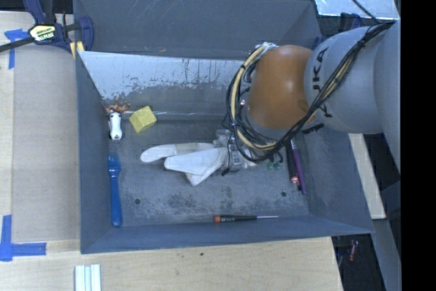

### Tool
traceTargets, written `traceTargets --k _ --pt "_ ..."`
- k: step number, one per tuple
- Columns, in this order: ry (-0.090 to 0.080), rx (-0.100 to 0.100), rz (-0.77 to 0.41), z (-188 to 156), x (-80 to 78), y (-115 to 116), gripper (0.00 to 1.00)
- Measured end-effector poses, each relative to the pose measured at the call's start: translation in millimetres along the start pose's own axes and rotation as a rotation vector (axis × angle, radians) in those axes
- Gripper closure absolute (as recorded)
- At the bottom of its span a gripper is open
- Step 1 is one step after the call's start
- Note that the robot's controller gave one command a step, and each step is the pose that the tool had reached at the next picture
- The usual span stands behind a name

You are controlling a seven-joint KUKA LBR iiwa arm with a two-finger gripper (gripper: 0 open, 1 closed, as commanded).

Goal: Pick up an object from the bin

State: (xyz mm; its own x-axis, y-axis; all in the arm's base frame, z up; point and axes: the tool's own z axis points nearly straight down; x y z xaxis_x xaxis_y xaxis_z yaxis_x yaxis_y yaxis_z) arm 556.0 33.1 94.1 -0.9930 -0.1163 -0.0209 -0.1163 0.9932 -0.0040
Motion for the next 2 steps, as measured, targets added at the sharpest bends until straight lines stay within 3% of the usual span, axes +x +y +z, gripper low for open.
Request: traceTargets --k 1,2 --pt "0.012 -0.001 -0.001 -24 2.6 0 1.00" --pt "0.005 0.000 -0.001 -62 -0.1 0 1.00"
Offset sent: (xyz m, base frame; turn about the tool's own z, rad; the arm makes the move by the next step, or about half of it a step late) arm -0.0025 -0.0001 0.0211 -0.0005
